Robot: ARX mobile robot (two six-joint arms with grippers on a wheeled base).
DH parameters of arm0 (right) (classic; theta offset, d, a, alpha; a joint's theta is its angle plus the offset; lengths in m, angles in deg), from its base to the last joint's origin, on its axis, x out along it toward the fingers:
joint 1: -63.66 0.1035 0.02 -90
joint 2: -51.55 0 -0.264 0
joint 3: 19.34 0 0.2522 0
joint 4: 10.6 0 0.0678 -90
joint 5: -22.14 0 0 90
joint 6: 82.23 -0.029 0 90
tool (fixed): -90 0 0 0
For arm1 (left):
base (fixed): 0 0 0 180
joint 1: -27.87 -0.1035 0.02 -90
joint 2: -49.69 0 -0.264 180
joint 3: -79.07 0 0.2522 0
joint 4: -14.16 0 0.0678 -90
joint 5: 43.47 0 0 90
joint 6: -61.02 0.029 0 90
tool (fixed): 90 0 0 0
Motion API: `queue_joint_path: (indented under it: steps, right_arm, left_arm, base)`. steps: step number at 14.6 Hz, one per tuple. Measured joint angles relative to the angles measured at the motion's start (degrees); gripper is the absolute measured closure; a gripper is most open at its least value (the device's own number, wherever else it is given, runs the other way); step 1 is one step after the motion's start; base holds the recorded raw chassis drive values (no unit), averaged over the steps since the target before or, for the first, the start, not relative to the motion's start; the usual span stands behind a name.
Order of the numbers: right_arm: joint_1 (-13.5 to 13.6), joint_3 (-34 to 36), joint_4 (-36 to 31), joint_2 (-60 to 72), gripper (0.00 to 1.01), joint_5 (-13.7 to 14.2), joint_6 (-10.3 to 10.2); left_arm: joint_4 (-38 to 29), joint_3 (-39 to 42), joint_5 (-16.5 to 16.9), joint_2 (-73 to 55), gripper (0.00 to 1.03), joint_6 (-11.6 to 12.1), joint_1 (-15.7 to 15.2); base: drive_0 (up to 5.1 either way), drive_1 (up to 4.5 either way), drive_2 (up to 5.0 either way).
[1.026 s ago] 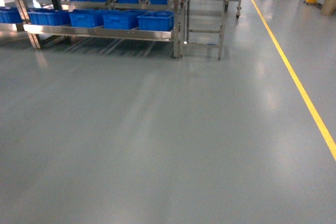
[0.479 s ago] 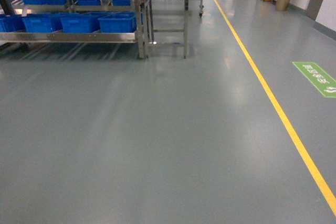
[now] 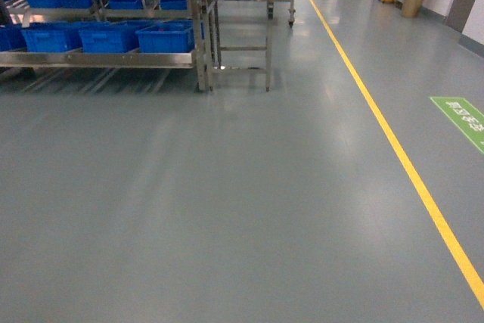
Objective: Pick blue part to blue bin on bottom shelf
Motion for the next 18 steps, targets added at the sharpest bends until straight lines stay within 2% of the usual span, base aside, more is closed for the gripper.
queue_joint_path:
  steps: [18]
  right_arm:
    - [0.0,0.0,0.0,0.0,0.03,0.0,0.0]
  left_arm:
    - [0.1,0.0,0.0,0.0,0.6,0.0,0.0]
  base:
    - [-0.1,4.04,-4.2]
